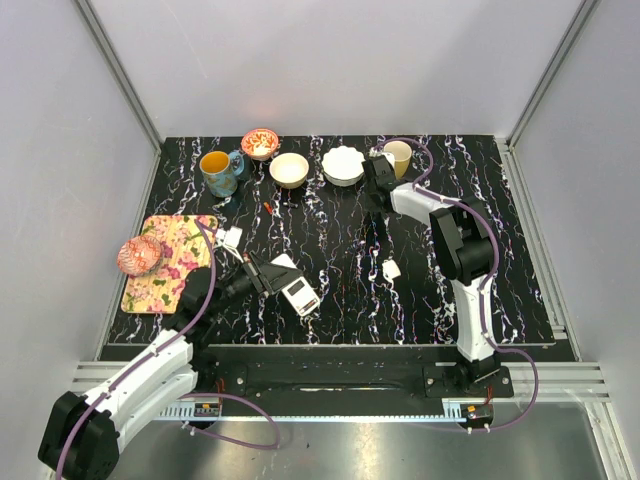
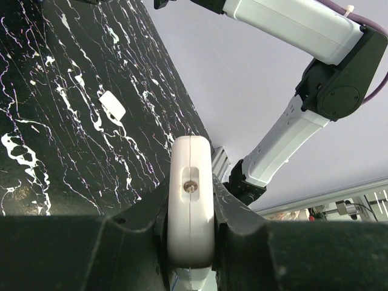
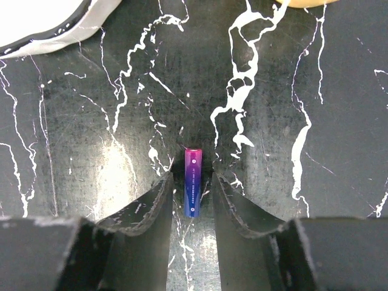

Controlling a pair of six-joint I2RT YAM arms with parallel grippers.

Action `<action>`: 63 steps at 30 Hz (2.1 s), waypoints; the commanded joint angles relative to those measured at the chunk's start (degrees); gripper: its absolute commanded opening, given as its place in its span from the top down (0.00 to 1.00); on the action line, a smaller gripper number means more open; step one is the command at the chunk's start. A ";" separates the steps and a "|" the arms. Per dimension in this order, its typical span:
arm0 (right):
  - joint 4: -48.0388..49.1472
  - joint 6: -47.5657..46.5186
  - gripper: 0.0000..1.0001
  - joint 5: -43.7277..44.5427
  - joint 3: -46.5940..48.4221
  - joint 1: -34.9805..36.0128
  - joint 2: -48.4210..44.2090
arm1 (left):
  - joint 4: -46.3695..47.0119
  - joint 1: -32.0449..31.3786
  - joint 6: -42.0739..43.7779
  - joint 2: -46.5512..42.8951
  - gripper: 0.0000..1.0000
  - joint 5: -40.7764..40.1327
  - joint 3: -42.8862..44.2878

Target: Load the batteries into the remote control

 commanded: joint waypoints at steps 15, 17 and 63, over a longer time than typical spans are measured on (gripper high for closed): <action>-2.35 -0.15 0.99 -0.94 -0.35 -0.10 -0.40 | 1.35 0.11 0.29 -1.47 1.00 0.49 3.28; -2.35 0.99 1.00 -1.38 -2.79 -0.10 -4.42 | 1.44 0.02 0.12 -1.73 1.00 0.67 3.28; 12.06 0.20 1.00 -42.60 -49.22 8.42 -66.41 | 33.34 0.81 -9.55 9.60 1.00 17.54 0.56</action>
